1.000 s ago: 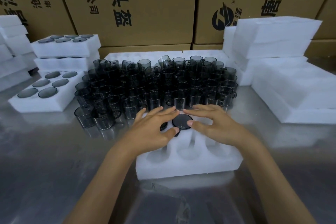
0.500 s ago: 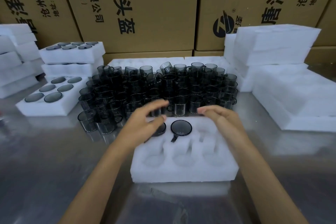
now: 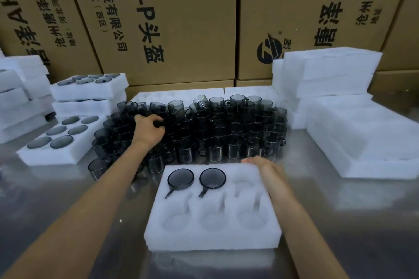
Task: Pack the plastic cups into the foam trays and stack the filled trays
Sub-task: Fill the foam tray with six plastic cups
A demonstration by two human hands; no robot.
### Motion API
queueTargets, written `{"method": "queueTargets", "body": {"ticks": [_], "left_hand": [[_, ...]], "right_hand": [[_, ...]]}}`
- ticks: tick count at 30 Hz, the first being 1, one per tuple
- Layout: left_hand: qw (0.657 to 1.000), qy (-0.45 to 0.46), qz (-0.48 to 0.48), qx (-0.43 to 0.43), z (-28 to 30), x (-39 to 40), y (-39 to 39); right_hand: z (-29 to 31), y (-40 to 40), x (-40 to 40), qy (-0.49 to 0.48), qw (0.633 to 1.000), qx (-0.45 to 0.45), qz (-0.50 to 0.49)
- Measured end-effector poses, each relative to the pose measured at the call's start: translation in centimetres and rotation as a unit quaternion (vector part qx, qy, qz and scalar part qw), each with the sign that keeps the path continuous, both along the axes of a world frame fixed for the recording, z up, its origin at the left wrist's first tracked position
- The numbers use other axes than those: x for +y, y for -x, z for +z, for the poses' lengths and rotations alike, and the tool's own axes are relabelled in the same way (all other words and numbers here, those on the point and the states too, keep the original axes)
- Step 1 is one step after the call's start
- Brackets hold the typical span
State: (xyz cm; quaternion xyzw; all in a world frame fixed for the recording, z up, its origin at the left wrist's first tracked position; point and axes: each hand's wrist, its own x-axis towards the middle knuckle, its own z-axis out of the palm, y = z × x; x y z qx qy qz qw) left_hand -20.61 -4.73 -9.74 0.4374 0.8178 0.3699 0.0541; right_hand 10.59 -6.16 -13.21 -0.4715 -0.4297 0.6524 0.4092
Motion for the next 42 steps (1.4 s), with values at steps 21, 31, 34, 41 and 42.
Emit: {"method": "queueTargets", "body": {"ticks": [21, 31, 34, 41, 42], "left_hand": [[0.910, -0.274, -0.285, 0.123, -0.3, -8.4, -15.7], [0.936, -0.225, -0.266, 0.053, -1.9, -9.2, -15.6], [0.945, -0.226, -0.236, 0.033, -2.0, -9.2, -15.9], [0.952, -0.220, -0.212, 0.019, -2.3, -9.2, -15.9], [0.953, -0.207, -0.220, 0.011, -2.3, -9.3, -16.0]], "right_hand": [[3.1, 1.4, -2.1, -0.241, 0.965, 0.091, 0.042], [3.0, 0.6, -1.8, -0.261, 0.962, 0.014, 0.073], [3.0, 0.5, -1.4, -0.245, 0.961, 0.044, 0.118], [2.6, 0.7, -0.9, -0.223, 0.972, 0.067, 0.030], [2.5, 0.5, -0.7, -0.229, 0.972, 0.046, 0.002]]}}
